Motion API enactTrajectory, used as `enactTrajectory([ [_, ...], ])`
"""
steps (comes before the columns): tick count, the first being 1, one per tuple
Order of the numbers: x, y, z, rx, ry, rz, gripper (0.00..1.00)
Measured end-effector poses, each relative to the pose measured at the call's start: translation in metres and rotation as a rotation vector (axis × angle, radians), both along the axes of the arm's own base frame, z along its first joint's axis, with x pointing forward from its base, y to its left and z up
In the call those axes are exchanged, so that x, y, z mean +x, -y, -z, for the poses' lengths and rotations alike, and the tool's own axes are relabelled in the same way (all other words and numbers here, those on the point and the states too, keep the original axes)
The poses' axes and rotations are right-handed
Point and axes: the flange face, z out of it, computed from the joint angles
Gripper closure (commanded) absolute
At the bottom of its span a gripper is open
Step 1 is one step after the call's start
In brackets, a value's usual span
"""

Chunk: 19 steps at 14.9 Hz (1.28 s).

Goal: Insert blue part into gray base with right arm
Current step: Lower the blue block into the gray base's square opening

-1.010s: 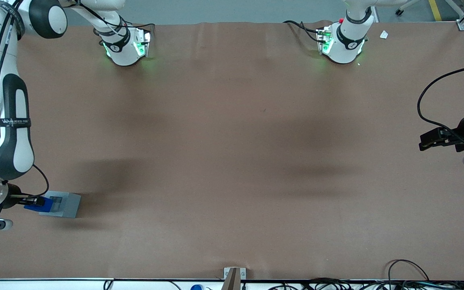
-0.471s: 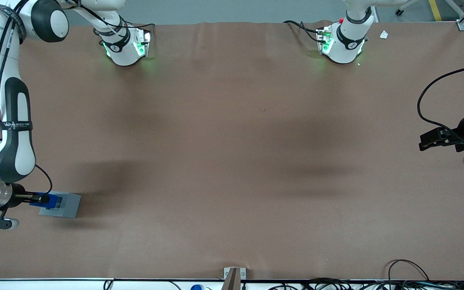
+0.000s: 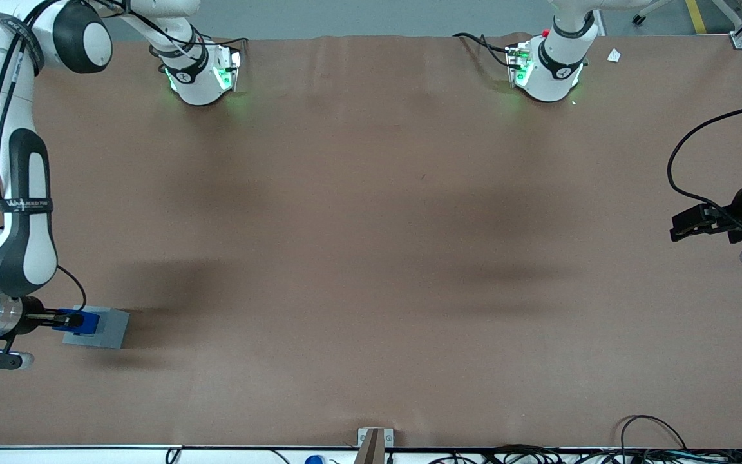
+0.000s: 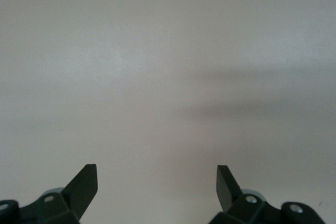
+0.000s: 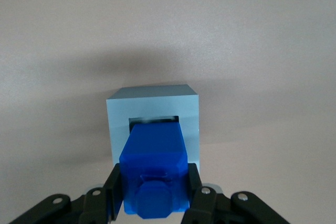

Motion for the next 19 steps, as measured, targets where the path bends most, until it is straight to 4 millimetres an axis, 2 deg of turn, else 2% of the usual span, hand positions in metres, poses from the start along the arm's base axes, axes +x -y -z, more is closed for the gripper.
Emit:
enactTrajectory([
  [5, 0.001, 0.0, 0.001, 0.003, 0.003, 0.001, 1.0],
  [10, 0.001, -0.001, 0.014, 0.017, -0.011, 0.006, 1.0],
  [11, 0.001, -0.001, 0.014, 0.018, -0.011, 0.006, 0.93],
  [12, 0.001, -0.001, 0.014, 0.019, -0.011, 0.007, 0.56],
  [14, 0.001, -0.001, 0.015, 0.02, -0.012, 0.008, 0.0],
  [19, 0.002, 0.001, 0.027, 0.044, -0.004, 0.024, 0.0],
])
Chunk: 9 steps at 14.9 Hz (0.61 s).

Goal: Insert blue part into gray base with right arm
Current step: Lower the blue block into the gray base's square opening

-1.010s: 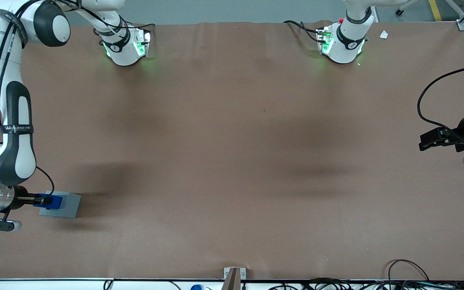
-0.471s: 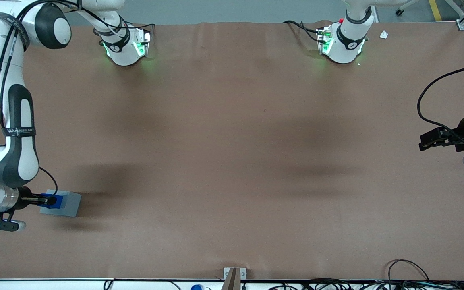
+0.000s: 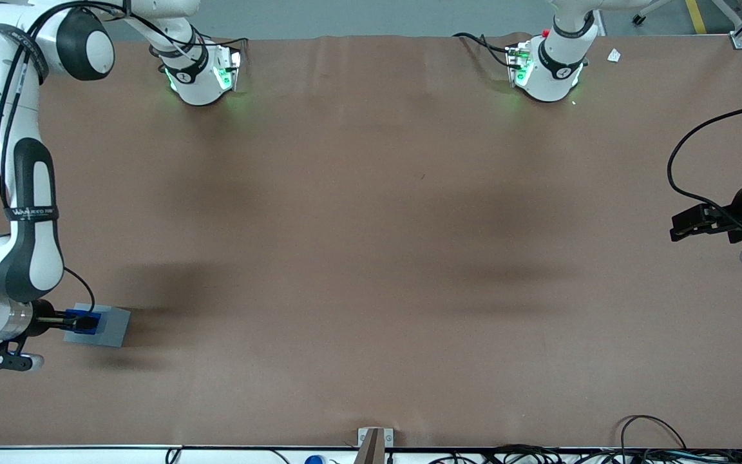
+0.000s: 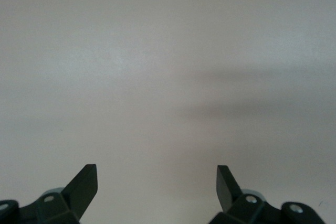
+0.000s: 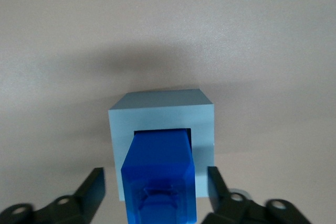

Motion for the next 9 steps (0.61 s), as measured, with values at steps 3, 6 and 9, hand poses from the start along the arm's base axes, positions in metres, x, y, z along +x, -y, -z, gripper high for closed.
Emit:
enactTrajectory([
  [3, 0.0002, 0.0012, 0.0008, 0.0, 0.003, 0.002, 0.0],
  [6, 0.0011, -0.0035, 0.001, 0.006, 0.004, -0.003, 0.0],
  [9, 0.0015, -0.0053, 0.001, 0.008, 0.004, -0.006, 0.0],
])
